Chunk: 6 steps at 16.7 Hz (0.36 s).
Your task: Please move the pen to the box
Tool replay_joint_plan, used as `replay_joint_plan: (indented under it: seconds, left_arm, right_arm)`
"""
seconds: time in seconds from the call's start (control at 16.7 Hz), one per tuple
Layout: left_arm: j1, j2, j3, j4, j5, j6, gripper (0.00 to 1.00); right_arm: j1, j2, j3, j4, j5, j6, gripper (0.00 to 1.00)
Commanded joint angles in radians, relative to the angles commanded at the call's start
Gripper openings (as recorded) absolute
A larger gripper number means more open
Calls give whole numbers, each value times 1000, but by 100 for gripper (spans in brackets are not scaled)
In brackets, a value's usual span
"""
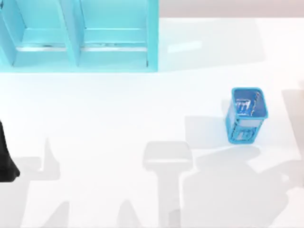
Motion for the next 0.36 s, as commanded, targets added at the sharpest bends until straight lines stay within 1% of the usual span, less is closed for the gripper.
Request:
replay_joint_plan:
  seconds: [0.06, 0.36]
  left_arm:
    - [0, 0, 0, 0, 0, 0, 100]
    - [0, 0, 0, 0, 0, 0, 100]
  right_arm:
    - [0, 0, 0, 0, 0, 0, 100]
    - [0, 0, 0, 0, 0, 0, 100]
